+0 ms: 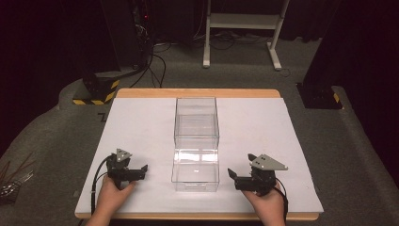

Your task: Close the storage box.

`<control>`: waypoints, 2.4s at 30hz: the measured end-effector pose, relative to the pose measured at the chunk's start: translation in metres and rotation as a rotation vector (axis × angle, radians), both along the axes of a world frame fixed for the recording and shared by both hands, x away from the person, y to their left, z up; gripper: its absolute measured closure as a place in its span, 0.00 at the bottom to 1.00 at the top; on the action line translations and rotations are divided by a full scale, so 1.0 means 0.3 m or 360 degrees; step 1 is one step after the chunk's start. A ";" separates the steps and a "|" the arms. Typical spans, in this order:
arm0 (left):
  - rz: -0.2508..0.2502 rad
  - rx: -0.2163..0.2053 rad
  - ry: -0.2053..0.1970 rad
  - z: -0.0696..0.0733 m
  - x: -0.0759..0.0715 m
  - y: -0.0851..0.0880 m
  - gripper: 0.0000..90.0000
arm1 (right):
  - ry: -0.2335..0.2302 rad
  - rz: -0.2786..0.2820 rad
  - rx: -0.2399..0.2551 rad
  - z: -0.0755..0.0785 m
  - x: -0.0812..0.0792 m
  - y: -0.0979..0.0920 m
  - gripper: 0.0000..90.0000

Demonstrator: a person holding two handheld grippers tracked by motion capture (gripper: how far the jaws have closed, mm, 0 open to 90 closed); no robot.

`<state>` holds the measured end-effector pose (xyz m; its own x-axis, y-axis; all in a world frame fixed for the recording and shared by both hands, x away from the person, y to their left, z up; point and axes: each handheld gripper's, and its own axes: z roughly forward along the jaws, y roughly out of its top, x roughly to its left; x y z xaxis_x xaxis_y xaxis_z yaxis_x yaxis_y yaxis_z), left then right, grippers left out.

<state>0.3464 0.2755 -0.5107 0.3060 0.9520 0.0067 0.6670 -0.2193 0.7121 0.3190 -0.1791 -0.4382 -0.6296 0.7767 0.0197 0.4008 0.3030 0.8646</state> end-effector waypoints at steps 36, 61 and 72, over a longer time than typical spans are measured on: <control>-0.0001 0.0000 0.0001 0.000 0.000 0.000 0.01 | 0.0051 0.0235 0.0044 -0.035 -0.072 0.131 0.10; 0.0000 0.0004 -0.0002 0.000 0.000 -0.001 0.01 | 0.0106 0.0262 0.0052 -0.088 -0.057 0.154 0.09; -0.0001 0.0000 0.0001 0.000 0.000 0.000 0.00 | 0.0097 0.0243 0.0067 -0.092 -0.037 0.157 0.09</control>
<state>0.3465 0.2755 -0.5108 0.3066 0.9518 0.0065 0.6671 -0.2197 0.7118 0.3078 -0.1319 -0.4657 -0.7370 0.6696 0.0920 0.4049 0.3285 0.8533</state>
